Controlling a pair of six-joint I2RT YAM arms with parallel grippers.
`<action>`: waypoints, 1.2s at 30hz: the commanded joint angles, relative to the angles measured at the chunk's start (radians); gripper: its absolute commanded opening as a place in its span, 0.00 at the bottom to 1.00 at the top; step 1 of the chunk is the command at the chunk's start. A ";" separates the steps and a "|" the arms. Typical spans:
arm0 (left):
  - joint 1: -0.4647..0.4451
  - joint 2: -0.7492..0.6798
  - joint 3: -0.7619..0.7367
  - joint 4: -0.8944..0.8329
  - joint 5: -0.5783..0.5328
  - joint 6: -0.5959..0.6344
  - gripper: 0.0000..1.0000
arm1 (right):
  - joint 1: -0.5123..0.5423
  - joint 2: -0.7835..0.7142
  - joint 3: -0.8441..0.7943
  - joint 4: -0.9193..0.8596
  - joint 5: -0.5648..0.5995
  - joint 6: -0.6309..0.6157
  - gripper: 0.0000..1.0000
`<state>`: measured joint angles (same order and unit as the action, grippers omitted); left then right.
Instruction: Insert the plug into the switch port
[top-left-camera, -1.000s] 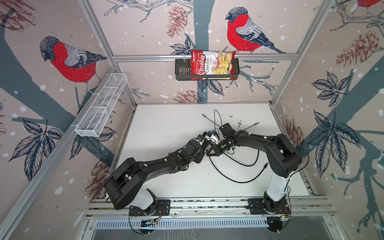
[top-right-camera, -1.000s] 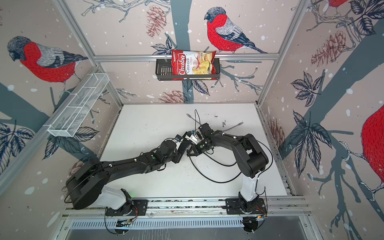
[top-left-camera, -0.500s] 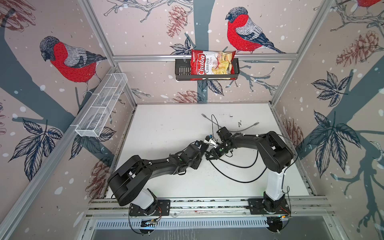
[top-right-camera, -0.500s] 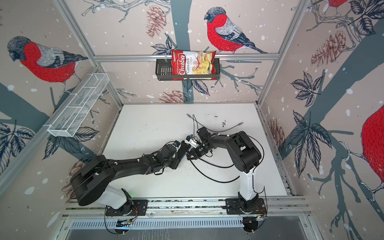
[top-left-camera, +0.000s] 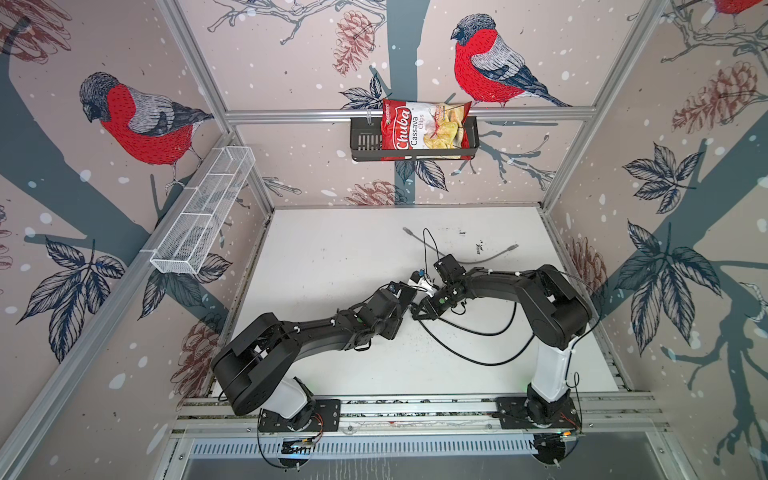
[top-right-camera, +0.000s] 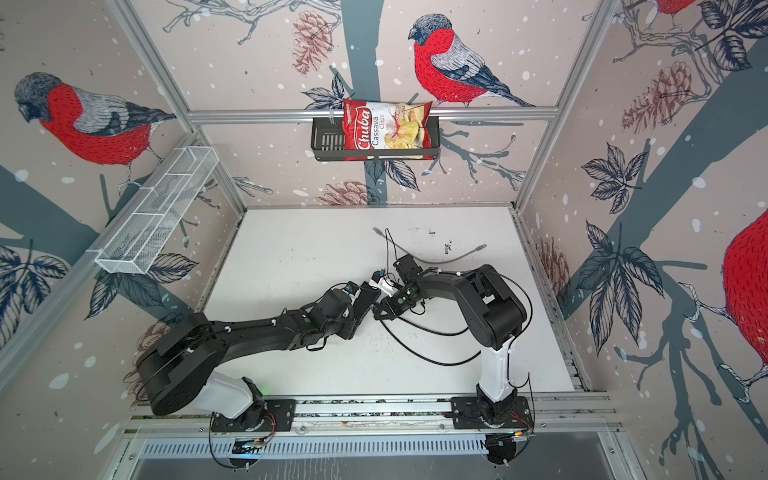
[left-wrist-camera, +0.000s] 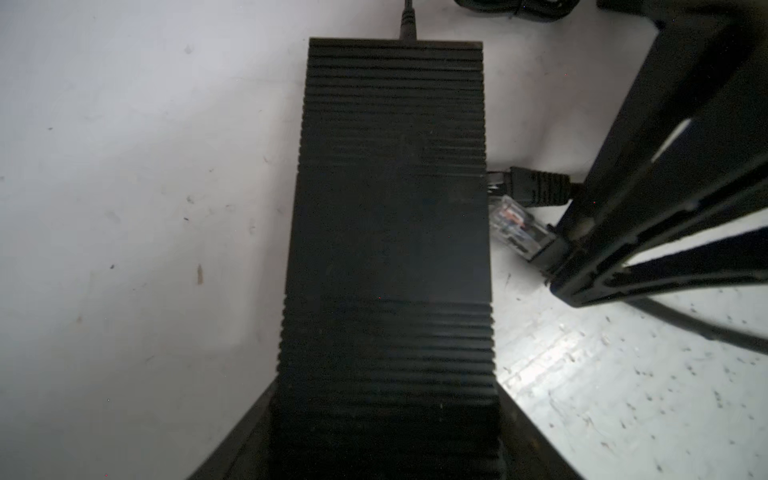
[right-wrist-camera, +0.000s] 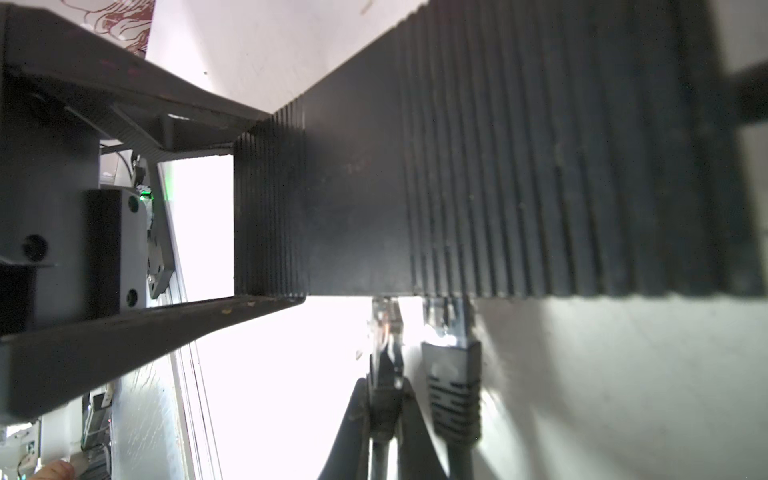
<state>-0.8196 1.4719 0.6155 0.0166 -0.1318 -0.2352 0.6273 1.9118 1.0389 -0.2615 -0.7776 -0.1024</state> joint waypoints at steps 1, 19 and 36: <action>0.000 -0.030 0.001 -0.001 0.050 0.011 0.59 | 0.001 -0.020 0.000 0.045 -0.032 -0.041 0.12; 0.007 0.042 0.029 -0.009 -0.005 -0.003 0.65 | -0.005 0.005 -0.008 0.038 -0.068 -0.053 0.12; 0.028 0.004 0.060 -0.073 0.002 -0.009 0.96 | -0.009 -0.004 -0.030 0.033 -0.089 -0.057 0.12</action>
<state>-0.8001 1.5097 0.6678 -0.0299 -0.1310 -0.2359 0.6209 1.9118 1.0050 -0.2348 -0.8482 -0.1356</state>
